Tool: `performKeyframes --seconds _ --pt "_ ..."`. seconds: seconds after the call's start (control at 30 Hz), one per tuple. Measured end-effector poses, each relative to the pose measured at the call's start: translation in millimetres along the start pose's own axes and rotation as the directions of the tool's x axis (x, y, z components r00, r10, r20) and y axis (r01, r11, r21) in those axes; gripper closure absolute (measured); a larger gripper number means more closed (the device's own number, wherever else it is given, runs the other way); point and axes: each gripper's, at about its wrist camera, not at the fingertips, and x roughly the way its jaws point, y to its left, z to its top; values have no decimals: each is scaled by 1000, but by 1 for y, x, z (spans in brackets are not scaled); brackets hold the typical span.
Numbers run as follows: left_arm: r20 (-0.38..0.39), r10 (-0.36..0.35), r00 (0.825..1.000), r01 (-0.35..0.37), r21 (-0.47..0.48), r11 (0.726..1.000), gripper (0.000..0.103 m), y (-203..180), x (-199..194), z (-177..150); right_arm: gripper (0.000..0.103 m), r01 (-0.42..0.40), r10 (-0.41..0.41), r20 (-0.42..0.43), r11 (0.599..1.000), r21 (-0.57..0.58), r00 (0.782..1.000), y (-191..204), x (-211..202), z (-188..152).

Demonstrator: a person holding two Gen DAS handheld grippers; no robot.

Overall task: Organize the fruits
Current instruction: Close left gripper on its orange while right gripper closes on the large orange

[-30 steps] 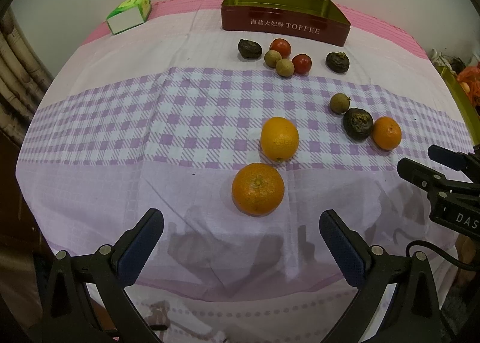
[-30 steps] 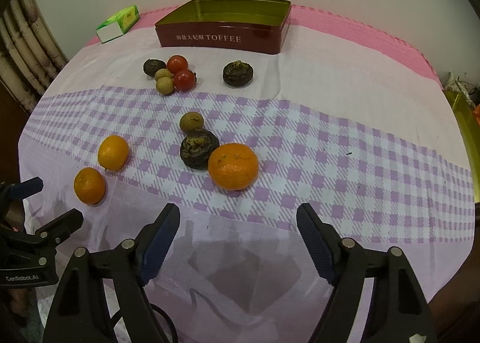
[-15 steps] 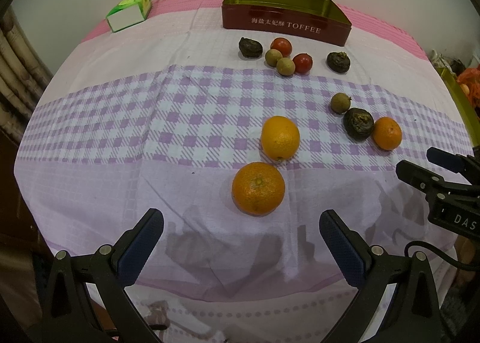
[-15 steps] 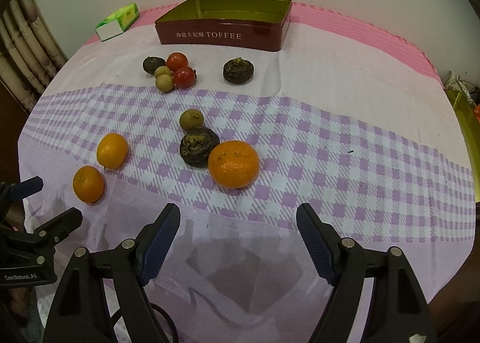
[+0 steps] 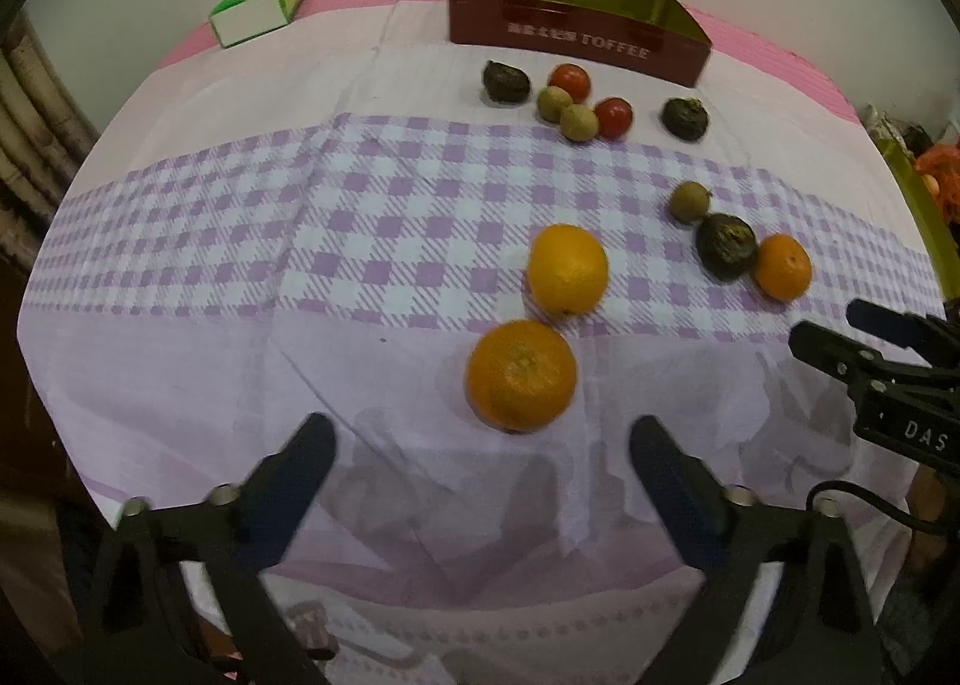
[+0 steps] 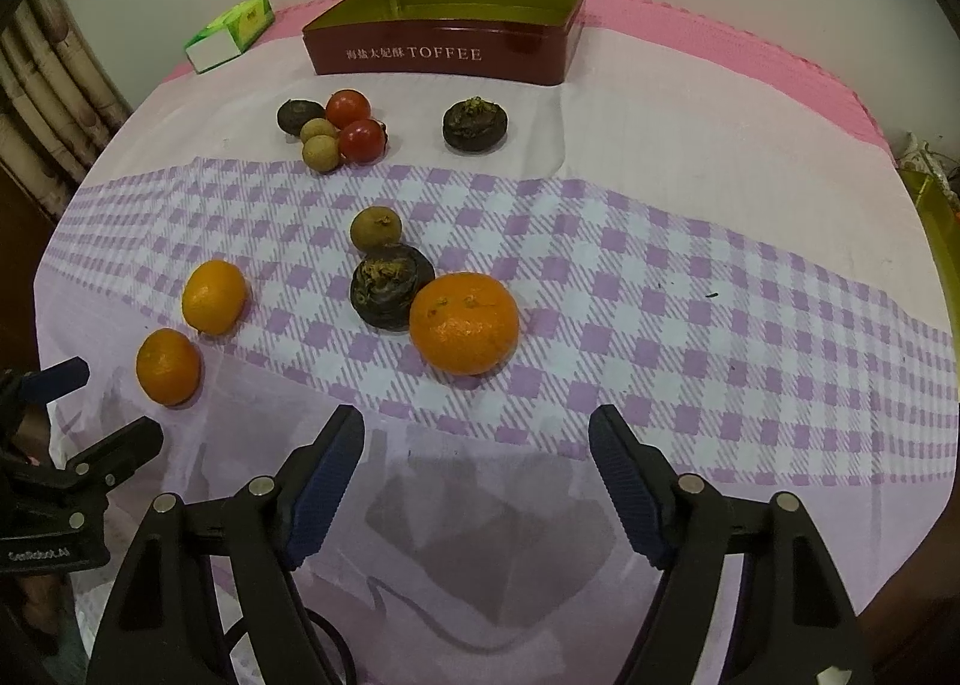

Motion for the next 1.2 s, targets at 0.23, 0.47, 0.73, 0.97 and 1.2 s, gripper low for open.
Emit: performKeyframes --seconds 0.23,0.47,0.73,0.97,1.2 --pt "-29 -8 1000 8 11 1000 20 0 13 6 31 10 -10 -6 1000 7 1000 -6 12 3" --pt "-34 -7 999 9 49 999 22 -8 22 13 34 28 -28 -18 999 -21 999 -4 23 11" --pt "-63 -15 998 18 42 999 29 -7 39 21 36 46 -47 -18 998 -49 999 3 34 17" --pt "-47 -4 999 7 55 998 36 -10 46 27 40 58 -58 5 997 -49 998 0 38 24" --pt "-38 -15 999 18 75 997 51 -12 43 27 49 64 -63 18 996 -62 998 4 39 26"
